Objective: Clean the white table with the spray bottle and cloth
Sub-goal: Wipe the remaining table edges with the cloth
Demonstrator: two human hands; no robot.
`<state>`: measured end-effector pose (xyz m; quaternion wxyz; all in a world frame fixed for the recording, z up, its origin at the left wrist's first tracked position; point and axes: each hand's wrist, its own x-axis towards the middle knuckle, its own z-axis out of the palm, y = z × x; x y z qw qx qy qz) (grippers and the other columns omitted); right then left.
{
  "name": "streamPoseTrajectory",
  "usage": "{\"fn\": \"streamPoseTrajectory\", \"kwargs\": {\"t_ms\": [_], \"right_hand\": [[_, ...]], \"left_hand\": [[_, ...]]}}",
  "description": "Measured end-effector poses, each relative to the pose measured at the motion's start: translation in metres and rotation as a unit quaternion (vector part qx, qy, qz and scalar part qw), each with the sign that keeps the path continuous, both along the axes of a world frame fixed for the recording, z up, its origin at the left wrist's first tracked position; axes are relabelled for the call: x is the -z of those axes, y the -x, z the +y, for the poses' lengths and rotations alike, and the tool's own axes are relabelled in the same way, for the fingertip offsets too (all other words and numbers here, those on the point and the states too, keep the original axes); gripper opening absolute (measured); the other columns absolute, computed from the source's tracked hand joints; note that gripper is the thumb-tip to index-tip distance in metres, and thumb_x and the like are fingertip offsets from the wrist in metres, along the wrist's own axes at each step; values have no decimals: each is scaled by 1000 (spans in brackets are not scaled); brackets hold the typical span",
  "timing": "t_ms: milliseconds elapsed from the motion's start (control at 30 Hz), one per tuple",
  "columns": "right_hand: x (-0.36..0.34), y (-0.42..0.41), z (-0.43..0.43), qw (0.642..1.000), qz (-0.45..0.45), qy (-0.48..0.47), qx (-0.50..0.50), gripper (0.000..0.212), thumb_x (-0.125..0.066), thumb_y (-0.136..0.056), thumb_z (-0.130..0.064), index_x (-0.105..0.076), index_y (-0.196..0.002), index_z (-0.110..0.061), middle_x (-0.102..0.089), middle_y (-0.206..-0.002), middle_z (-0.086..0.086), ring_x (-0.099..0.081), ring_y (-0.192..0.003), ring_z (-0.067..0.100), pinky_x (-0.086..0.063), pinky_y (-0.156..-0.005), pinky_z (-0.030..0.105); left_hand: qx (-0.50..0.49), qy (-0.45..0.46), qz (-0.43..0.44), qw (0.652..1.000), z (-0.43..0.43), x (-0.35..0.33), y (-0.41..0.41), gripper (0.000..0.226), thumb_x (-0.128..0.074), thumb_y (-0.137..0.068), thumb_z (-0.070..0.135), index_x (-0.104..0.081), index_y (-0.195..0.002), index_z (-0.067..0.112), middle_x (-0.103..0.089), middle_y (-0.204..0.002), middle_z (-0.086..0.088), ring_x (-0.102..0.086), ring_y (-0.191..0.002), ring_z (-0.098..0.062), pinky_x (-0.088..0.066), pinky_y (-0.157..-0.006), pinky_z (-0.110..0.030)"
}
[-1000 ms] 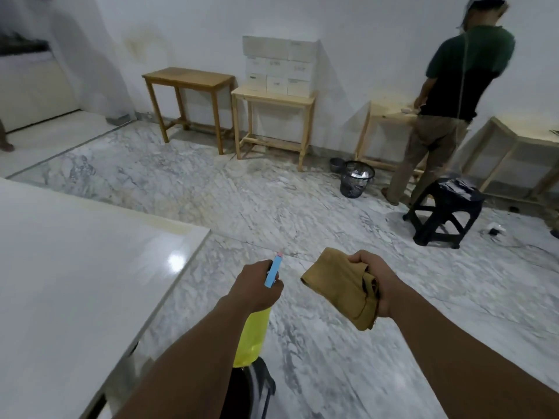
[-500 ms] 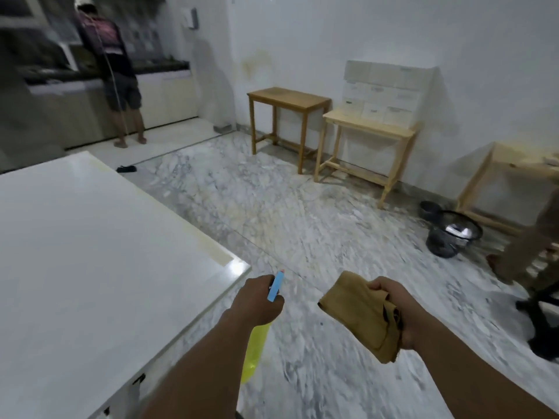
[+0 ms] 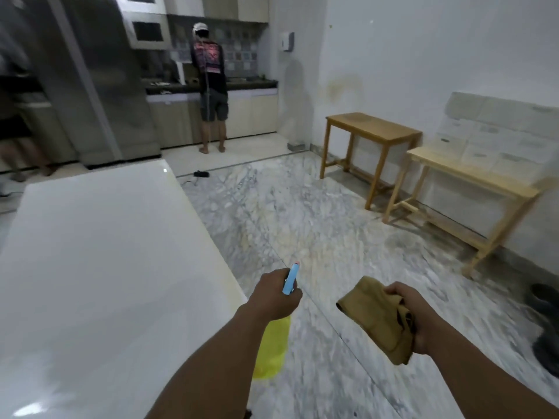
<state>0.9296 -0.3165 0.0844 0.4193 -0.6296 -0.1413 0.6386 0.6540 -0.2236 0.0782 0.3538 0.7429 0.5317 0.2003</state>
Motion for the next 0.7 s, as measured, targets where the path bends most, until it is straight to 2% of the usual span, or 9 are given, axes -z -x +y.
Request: {"fn": "streamPoseTrajectory", "kwargs": {"t_ms": [133,300,400,467,533,600,667,700], "right_hand": [[12,-4,85,996,41,-16,-80,30,-58,-82,-35,-60,-78,-6,-51,-68,13,-51,-58,28,-45,-59,33],[29,-12,179,987,63,-17,-145,25,-61,-77,-36,-52,-75,-12,-42,-68,10,-45,-58,26,-42,-59,32],[24,-12,228,982,67,-16,-176,24,-58,-80,-35,-50,-73,-13,-40,-66,10,-44,-55,25,-42,-57,31],[12,-5,293,973,86,-30,-214,24,-55,-83,-35,-54,-77,-11,-44,-67,11,-47,-57,27,-44,-57,31],[8,11,334,967,101,-35,-233,26,-60,-77,-37,-54,-83,-13,-44,-71,11,-47,-61,27,-43,-60,33],[1,28,363,960,108,-38,-256,28,-67,-68,-37,-51,-79,-17,-40,-72,8,-42,-62,25,-39,-60,32],[2,48,416,945,116,-42,-304,28,-67,-64,-36,-46,-74,-20,-36,-70,5,-38,-60,23,-36,-59,31],[-2,53,419,945,114,-40,-303,29,-68,-63,-35,-45,-73,-20,-35,-70,4,-37,-60,22,-35,-59,31]], "left_hand": [[-56,9,21,998,51,2,3,18,-63,-91,21,-54,-77,25,-66,-82,-4,-76,-82,-34,-63,-81,-53],[-127,10,31,991,104,2,4,9,-63,-92,19,-61,-89,10,-72,-93,-15,-75,-83,-36,-63,-81,-53],[-147,18,41,988,123,-4,4,7,-62,-91,19,-59,-85,17,-67,-84,-5,-70,-76,-27,-61,-80,-48],[-195,7,42,980,162,-14,1,7,-62,-91,19,-60,-86,16,-65,-82,-1,-72,-76,-29,-62,-78,-49],[-216,5,41,976,185,-25,2,8,-63,-92,19,-63,-90,11,-69,-87,-6,-75,-80,-33,-63,-79,-52],[-223,14,50,973,204,-33,2,11,-62,-92,17,-64,-95,7,-71,-93,-11,-75,-82,-35,-63,-79,-52],[-259,21,44,965,237,-30,5,10,-62,-92,17,-64,-94,8,-71,-92,-10,-75,-78,-31,-65,-75,-44],[-256,22,39,966,239,-32,4,8,-62,-92,17,-63,-93,10,-70,-89,-7,-73,-71,-25,-64,-67,-34]]}}
